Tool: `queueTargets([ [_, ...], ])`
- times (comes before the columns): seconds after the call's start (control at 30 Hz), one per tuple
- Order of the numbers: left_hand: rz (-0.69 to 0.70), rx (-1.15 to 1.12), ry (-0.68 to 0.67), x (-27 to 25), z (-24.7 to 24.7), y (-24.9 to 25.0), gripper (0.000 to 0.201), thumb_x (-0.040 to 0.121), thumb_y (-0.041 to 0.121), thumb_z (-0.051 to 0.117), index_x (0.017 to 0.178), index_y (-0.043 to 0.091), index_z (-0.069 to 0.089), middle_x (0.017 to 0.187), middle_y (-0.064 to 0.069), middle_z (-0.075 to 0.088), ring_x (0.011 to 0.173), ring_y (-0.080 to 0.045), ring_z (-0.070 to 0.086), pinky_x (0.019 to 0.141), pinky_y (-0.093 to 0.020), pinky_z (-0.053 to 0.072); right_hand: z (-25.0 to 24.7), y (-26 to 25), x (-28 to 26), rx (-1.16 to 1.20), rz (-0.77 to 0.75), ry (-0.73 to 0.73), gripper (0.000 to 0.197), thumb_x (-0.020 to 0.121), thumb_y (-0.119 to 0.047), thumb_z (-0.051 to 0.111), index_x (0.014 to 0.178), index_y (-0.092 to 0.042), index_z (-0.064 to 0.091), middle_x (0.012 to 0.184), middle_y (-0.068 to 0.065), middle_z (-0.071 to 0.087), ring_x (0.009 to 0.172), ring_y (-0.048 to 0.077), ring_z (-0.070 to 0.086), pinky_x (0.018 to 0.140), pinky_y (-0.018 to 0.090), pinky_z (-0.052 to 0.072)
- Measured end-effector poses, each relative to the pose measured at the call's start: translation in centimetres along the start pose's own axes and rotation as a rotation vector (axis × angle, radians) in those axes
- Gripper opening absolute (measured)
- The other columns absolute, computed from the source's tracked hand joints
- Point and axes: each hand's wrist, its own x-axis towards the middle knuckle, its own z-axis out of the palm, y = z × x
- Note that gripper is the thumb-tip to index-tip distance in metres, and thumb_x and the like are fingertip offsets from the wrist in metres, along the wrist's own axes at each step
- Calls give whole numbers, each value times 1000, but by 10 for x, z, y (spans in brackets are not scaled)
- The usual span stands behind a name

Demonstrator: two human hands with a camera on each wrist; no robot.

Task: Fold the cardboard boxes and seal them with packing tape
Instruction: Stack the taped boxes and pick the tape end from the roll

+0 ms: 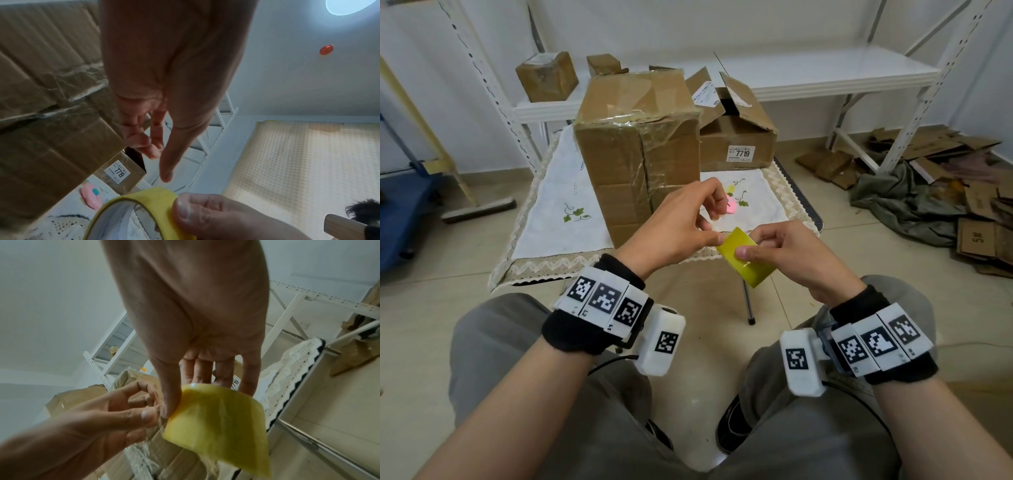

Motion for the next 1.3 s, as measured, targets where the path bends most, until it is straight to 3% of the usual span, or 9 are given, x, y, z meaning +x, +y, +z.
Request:
queueTargets([
  [0.2, -7, 154, 24, -1, -3, 4, 35, 73, 2, 83, 87, 17, 54, 82, 9, 56, 65, -10, 55, 58, -10, 38, 0, 1, 0, -27, 17, -9, 36, 90, -28, 74, 84, 6, 63, 64, 12, 49, 63, 16, 39, 62, 29, 30],
  [0.33, -20, 148, 73, -1, -4, 4, 36, 72, 2, 84, 83, 17, 54, 76, 6, 61, 67, -15, 59, 60, -24, 47, 1, 4, 2, 24, 40, 12, 24, 94, -25, 69, 81, -8, 58, 65, 11, 48, 59, 15, 38, 55, 25, 29],
  [0.53, -8, 104, 198, -6, -20, 5, 33, 75, -2, 81, 84, 17, 56, 80, 5, 63, 71, -10, 61, 65, -16, 48, -6, 13, 2, 111, 94, 38, 21, 100, -17, 60, 85, -10, 49, 61, -2, 71, 53, 3, 65, 47, 12, 41],
  [0.7, 33, -233, -15, -7, -28, 14, 33, 74, 2, 85, 88, 13, 57, 84, 2, 68, 69, -16, 62, 69, -31, 53, -5, 12, -1, 231, 35, 6, 16, 98, -14, 63, 100, 1, 59, 83, 14, 77, 71, 15, 75, 62, 15, 51],
  [0.8, 18, -198, -84, 0, -11, 15, 34, 74, 1, 84, 87, 18, 57, 84, 1, 68, 67, -17, 65, 67, -36, 55, 2, 6, 1, 269, -29, -73, 27, 101, -13, 58, 109, 13, 55, 91, 21, 76, 85, 27, 76, 76, 26, 59],
  [0.97, -18, -17, -39, 10, 5, 7, 34, 72, 2, 85, 86, 18, 58, 82, 3, 67, 63, -8, 61, 60, -12, 45, 8, -5, -2, 296, -56, -113, 39, 110, -25, 35, 113, 4, 61, 102, 23, 74, 91, 27, 74, 82, 28, 59],
  [1.03, -14, 40, 6, 12, 8, 3, 35, 71, 3, 86, 87, 17, 57, 81, 4, 67, 64, -10, 62, 59, -13, 45, 8, -4, -2, 257, -59, -85, 38, 107, -33, 46, 111, 0, 62, 105, 28, 71, 94, 34, 71, 91, 41, 56],
  [1.1, -15, 57, 55, 12, 9, 1, 36, 71, 4, 85, 89, 16, 57, 82, 4, 66, 67, -14, 64, 60, -19, 49, 6, -1, -1, 231, -67, -112, 32, 100, -24, 60, 112, 6, 56, 100, 33, 70, 96, 44, 70, 99, 54, 49],
  [1.3, -55, 181, 7, 10, 6, -7, 66, 63, 28, 93, 121, 26, 60, 112, 9, 59, 84, -7, 56, 72, -20, 47, 3, 3, -7, 175, -72, -224, 18, 95, 3, 60, 107, 11, 48, 88, 20, 76, 84, 25, 73, 82, 25, 55],
])
